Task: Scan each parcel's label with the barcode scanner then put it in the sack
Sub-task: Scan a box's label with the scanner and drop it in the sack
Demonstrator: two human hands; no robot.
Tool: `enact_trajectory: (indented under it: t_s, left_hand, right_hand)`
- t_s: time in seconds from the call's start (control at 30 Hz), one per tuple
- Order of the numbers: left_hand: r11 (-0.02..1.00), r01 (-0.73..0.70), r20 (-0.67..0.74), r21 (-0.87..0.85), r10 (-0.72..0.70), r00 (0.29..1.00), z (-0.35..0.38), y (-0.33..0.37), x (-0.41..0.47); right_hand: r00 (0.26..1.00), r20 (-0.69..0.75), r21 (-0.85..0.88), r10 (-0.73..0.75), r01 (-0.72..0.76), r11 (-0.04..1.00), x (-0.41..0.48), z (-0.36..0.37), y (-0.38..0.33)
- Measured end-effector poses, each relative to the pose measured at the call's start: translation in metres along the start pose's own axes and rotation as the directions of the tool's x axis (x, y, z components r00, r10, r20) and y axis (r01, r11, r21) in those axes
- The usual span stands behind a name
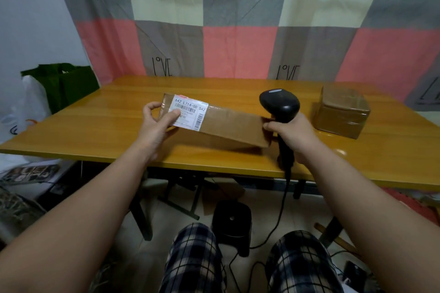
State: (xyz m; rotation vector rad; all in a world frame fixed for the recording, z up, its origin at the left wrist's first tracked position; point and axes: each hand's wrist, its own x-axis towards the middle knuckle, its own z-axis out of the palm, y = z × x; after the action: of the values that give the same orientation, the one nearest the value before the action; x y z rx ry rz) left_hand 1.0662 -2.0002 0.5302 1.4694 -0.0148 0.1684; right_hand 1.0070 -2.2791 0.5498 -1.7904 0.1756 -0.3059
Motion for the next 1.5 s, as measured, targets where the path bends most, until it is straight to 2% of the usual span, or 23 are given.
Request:
enact_trajectory:
  t_s: [0.1,0.2,0.23,0.37,0.5,0.67,0.8,1.27,1.5]
  left_hand:
    - [0.994,-0.006,0.048,0.107,0.0,0.999,0.008,-0.009,-0.008]
    - [0.932,-0.031,0.104,0.36,-0.007,0.995,0.017,-0.014,-0.016]
    - [0.917,-0.03,0.1,0.398,-0.011,0.995,0.019,-0.015,-0.017]
    - [0.936,-0.032,0.11,0.35,-0.007,0.994,0.025,-0.016,-0.017]
    - [0.917,-0.115,0.122,0.382,0.073,0.99,0.023,-0.02,-0.013]
    - [0.912,-0.16,0.129,0.377,0.12,0.984,0.028,-0.02,-0.018]
    - [0.925,-0.145,0.137,0.352,0.102,0.985,0.032,-0.021,-0.019]
    - [0.921,-0.118,0.106,0.371,0.084,0.991,0.034,-0.028,-0.011]
    - [0.891,-0.121,0.096,0.438,0.087,0.992,0.032,-0.032,-0.003]
  right_hand:
    - [0.991,-0.127,0.039,-0.035,0.04,0.998,0.003,0.019,0.004]
    - [0.982,-0.139,-0.052,-0.131,0.125,0.991,-0.003,0.031,0.003]
    - [0.98,-0.118,-0.076,-0.159,0.151,0.986,-0.008,0.034,0.002]
    - [0.978,-0.017,-0.04,-0.21,0.209,0.977,-0.037,0.045,0.012]
    - [0.974,0.048,-0.04,-0.223,0.225,0.973,-0.062,0.053,0.029]
    - [0.983,0.026,-0.006,-0.182,0.182,0.983,-0.074,0.058,0.037]
    - [0.986,0.031,0.008,-0.164,0.163,0.987,-0.077,0.054,0.036]
    - [0.982,0.002,-0.017,-0.19,0.19,0.982,-0.079,0.051,0.039]
    - [0.983,0.003,-0.024,-0.184,0.184,0.983,-0.082,0.047,0.04]
